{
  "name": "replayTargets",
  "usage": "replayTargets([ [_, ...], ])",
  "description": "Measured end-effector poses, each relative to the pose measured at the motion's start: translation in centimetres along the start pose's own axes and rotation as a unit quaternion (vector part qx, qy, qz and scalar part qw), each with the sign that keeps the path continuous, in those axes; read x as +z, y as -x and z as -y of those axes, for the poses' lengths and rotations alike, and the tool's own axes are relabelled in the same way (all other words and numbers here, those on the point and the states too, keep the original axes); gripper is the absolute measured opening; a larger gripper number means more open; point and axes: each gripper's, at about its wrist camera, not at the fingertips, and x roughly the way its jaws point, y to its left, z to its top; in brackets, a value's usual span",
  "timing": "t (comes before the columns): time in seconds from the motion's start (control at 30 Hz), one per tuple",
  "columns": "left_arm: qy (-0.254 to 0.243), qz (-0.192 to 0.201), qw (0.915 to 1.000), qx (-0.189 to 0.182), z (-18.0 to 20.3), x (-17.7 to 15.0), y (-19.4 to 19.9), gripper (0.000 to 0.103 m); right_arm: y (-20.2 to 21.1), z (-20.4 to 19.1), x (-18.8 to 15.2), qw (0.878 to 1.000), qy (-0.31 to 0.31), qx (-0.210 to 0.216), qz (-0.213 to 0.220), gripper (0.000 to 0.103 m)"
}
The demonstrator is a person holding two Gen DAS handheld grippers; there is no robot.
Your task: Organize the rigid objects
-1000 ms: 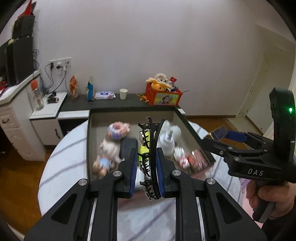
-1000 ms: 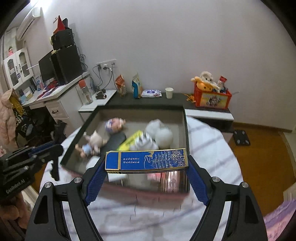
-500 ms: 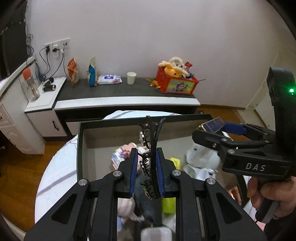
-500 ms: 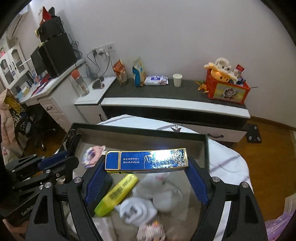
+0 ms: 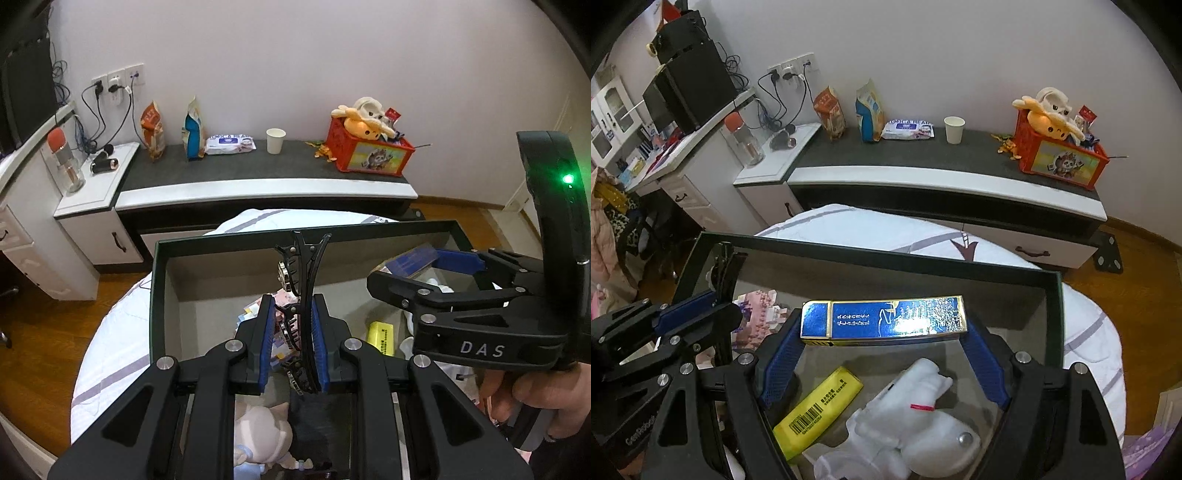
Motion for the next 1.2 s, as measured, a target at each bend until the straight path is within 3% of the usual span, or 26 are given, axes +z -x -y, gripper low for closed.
replayTargets([
  [0.07,-0.002,-0.001,1.0,0.002,0.1,0.0,0.2,0.028,0.0,0.0,0.0,1.0,0.001,-0.002,0.0,0.085],
  [0.17,0.005,0.009,0.9999,0.011,-0.1,-0.1,1.0,0.078,0.1,-0.5,0.0,1.0,0.004,-0.012,-0.003,0.091],
  [0.2,0.01,0.018,0.9996,0.021,-0.3,-0.1,1.6,0.087,0.3,-0.6,0.0,1.0,0.002,-0.013,-0.001,0.093],
  [0.3,0.024,0.033,0.9991,0.01,-1.1,-0.2,3.4,0.1,1.1,-0.3,-0.1,1.0,-0.011,-0.011,0.003,0.093],
  [0.37,0.027,0.043,0.9987,0.007,-1.4,-0.4,4.6,0.102,1.6,-0.3,-0.2,1.0,-0.016,-0.009,0.004,0.094],
  [0.43,0.027,0.052,0.9981,0.021,-1.6,-0.7,6.0,0.102,2.4,-0.3,-0.5,1.0,-0.025,-0.004,0.009,0.103],
  [0.87,0.039,0.113,0.9906,0.067,-1.8,-7.0,16.9,0.103,10.4,-2.7,-5.3,0.997,-0.046,0.032,0.052,0.103],
  [1.2,0.039,0.135,0.9858,0.092,0.5,-15.8,23.9,0.103,21.0,-5.7,-15.2,0.991,-0.025,-0.003,0.13,0.103],
])
